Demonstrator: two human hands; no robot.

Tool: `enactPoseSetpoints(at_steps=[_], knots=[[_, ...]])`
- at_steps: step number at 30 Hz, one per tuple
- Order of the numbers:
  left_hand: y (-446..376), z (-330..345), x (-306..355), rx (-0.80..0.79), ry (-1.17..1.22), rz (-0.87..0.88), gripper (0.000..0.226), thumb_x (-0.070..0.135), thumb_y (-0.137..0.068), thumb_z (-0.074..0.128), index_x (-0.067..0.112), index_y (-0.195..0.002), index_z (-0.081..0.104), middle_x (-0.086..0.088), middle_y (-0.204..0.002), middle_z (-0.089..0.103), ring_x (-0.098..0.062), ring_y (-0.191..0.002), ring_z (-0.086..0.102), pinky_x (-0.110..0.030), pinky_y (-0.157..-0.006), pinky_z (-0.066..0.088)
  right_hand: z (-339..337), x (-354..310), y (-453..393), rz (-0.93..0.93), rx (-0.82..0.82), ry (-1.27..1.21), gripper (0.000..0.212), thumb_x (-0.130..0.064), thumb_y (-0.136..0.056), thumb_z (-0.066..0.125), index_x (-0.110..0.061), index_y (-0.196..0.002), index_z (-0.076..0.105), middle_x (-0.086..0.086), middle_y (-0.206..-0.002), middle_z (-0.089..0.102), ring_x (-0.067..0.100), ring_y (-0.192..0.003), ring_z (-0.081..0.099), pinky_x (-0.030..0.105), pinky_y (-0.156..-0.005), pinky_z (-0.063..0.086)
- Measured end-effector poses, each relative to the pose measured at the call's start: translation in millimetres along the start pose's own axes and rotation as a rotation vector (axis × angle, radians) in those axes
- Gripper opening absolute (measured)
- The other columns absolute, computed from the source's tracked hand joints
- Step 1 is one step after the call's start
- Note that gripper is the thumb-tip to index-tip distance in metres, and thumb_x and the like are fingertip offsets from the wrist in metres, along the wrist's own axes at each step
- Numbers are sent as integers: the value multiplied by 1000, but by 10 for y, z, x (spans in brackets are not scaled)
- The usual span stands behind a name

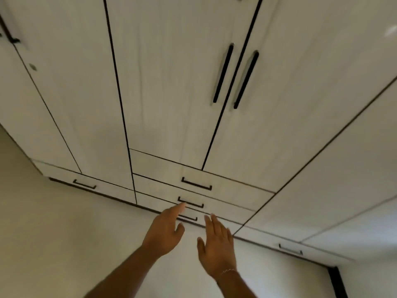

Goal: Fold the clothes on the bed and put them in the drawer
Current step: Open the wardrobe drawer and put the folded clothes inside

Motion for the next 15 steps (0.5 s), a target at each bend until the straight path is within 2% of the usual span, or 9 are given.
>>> enactPoseSetpoints(at_steps=[4, 9, 15], knots=[[-300, 271, 29, -7, -135, -95, 63, 32, -105, 55, 34, -162, 28, 11, -161, 43, -8, -147, 39, -27, -121, 30, 48, 371, -501, -23, -82, 4, 70, -50, -107, 32, -28, -166, 0, -3, -175, -2, 19, -161, 3, 41, -129, 0], [-1002, 353, 88, -264, -486, -20, 73, 28, -100, 56, 30, -164, 21, 4, -165, 35, -17, -151, 34, -37, -124, 29, 15, 647, -1025, -87, -97, -8, 70, -45, -106, 38, -27, -166, 6, 0, -174, 6, 21, -160, 10, 43, -130, 8], [-1934, 325, -80, -346, -565, -7, 71, 29, -99, 55, 22, -163, 23, -3, -163, 37, -22, -147, 37, -41, -118, 36, 65, 688, -1801, -81, -207, -45, 73, -44, -106, 43, -21, -166, 8, 1, -174, 11, 21, -159, 12, 40, -129, 14]])
Point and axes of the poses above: each hand's wrist, its own y-axis away from the middle knuckle, its own z-axis out of the palm, x = y × z, the point moved 5 cm from there along -y, towards the middle knuckle
